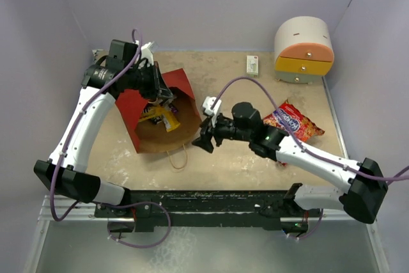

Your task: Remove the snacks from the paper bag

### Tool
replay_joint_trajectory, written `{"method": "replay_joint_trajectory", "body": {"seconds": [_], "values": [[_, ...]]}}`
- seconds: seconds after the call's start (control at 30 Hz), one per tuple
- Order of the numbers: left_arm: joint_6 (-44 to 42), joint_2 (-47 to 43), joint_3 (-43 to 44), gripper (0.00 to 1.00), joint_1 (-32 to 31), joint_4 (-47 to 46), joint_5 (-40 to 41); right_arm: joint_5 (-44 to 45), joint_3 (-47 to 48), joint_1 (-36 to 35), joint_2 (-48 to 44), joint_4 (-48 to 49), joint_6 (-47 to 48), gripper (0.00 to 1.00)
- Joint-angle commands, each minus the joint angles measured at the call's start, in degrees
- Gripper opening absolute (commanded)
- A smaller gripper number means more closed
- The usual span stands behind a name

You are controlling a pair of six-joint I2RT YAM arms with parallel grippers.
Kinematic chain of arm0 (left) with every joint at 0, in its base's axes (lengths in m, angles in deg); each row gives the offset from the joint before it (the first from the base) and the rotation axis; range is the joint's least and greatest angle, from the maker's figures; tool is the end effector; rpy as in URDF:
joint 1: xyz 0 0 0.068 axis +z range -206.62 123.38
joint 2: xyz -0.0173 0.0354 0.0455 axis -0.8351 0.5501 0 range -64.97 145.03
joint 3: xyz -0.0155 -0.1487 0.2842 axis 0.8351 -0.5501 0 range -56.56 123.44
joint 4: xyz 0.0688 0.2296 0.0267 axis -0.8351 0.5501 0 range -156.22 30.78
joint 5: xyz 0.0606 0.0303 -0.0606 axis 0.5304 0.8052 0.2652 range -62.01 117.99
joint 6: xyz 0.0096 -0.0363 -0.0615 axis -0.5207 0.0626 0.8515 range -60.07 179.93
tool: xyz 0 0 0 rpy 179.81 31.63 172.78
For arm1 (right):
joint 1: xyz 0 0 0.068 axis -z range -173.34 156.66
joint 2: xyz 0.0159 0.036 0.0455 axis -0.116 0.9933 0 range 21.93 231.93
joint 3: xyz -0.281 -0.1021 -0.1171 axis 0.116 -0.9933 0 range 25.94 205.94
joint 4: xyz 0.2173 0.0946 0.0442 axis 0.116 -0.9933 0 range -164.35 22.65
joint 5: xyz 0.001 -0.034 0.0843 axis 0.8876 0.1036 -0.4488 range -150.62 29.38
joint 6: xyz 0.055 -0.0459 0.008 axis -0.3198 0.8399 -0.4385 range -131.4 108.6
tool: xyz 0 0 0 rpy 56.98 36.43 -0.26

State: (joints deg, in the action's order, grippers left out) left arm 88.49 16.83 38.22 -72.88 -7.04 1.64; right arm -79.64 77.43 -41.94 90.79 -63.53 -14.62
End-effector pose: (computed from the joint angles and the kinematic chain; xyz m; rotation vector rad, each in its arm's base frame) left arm 0.2495 -0.1003 0.4406 -0.0332 2.4636 -0.9067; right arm 0.1604 0.2113 0.3661 -0.9543 1.6391 0.9304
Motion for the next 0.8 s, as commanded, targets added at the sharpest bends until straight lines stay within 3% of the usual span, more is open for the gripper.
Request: {"method": "replay_joint_trajectory", "body": {"seconds": [0.0, 0.2, 0.5, 0.77], "values": [[3.8, -2.7, -1.6, 0.00, -0.1, -3.2, -4.2, 1.6, -1.7, -4.4, 2.2, 16.3, 5.1, 0.71], [5.1, -2.4, -1.1, 0.00, -0.1, -3.4, -5.1, 12.9, 1.4, -10.5, 13.5, 25.5, 0.1, 0.70], [4.0, 0.1, 3.2, 0.00, -0.2, -0.2, -7.2, 35.6, 9.5, -13.7, 30.6, 32.4, -3.3, 0.70], [-1.7, 2.3, 10.5, 0.00, -0.1, 8.0, -2.4, 43.2, 14.8, -13.6, 43.9, 35.6, 2.8, 0.72]]}}
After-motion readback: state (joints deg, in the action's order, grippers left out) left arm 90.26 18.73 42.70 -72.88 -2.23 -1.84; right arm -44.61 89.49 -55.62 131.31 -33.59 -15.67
